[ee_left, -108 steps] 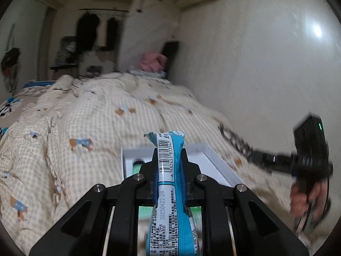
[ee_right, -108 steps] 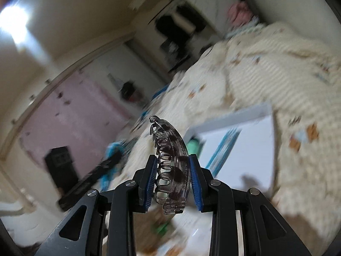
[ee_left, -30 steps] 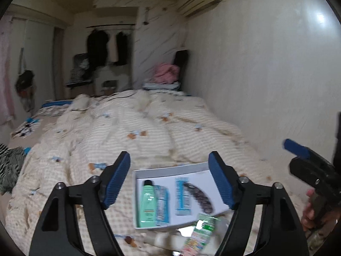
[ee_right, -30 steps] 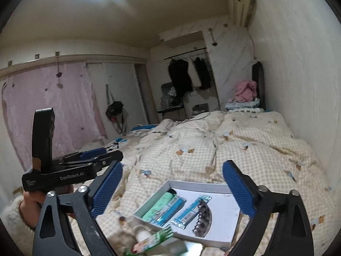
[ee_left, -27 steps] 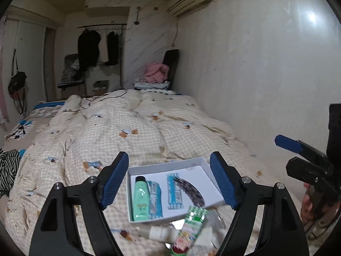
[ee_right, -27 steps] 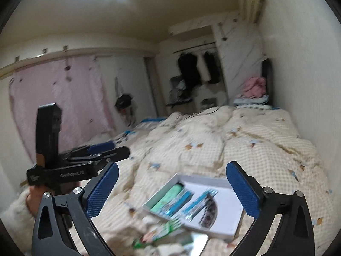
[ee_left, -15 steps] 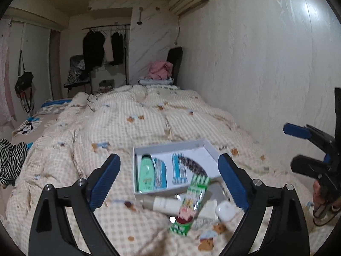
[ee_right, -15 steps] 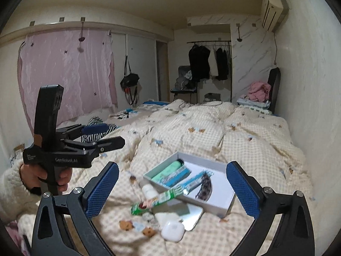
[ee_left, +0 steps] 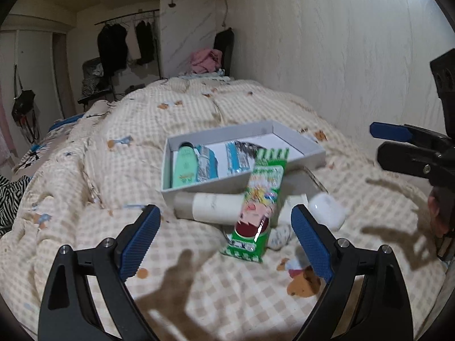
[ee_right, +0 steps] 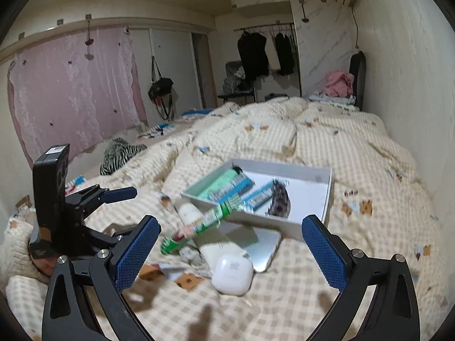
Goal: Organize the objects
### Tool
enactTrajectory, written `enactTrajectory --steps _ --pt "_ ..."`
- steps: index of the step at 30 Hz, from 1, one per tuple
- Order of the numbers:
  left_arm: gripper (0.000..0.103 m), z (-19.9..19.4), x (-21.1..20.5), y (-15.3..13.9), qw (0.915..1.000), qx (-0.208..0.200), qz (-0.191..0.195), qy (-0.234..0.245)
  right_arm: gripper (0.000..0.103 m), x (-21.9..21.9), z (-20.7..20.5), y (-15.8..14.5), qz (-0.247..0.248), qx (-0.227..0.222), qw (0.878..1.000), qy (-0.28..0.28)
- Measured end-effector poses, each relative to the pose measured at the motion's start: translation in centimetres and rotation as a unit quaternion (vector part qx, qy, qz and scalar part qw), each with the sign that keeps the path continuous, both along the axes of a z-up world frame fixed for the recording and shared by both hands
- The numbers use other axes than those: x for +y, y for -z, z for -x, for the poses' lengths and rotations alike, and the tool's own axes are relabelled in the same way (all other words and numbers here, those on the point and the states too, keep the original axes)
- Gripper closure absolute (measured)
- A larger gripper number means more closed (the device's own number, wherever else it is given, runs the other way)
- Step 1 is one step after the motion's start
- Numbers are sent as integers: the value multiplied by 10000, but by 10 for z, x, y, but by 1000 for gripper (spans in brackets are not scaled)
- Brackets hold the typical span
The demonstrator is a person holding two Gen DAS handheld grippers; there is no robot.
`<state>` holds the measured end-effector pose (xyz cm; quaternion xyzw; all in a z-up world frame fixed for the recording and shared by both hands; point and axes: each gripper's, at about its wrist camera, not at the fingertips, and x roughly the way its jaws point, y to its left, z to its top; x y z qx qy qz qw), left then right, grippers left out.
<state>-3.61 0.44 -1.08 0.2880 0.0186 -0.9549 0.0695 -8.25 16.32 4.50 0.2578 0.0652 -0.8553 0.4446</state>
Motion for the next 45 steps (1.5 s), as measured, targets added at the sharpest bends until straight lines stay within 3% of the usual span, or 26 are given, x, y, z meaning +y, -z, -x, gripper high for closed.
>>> enactTrajectory --steps 10,20,27,36,40,43,45 --pt "9 -3 -12 6 9992 -3 -395 -40 1 -24 19 37 -224 -372 9990 -95" --pt "7 0 -18 14 9972 -184 -725 34 0 -19 30 47 -151 -686 9975 -28" --pt "7 -2 -12 15 9981 -239 -565 43 1 -18 31 48 -129 -761 9970 -33" --pt "7 0 -14 20 9969 -398 -677 104 0 -14 36 50 -49 -930 9957 10" --pt "9 7 -14 19 9934 -532 -917 441 0 -12 36 50 -31 -963 9953 20" --pt "22 23 -18 18 9827 -915 -1233 1039 0 -11 36 50 -14 -963 9954 17" --pt "26 34 -18 20 9800 -1196 -1121 1128 0 -11 37 51 0 -982 9952 18"
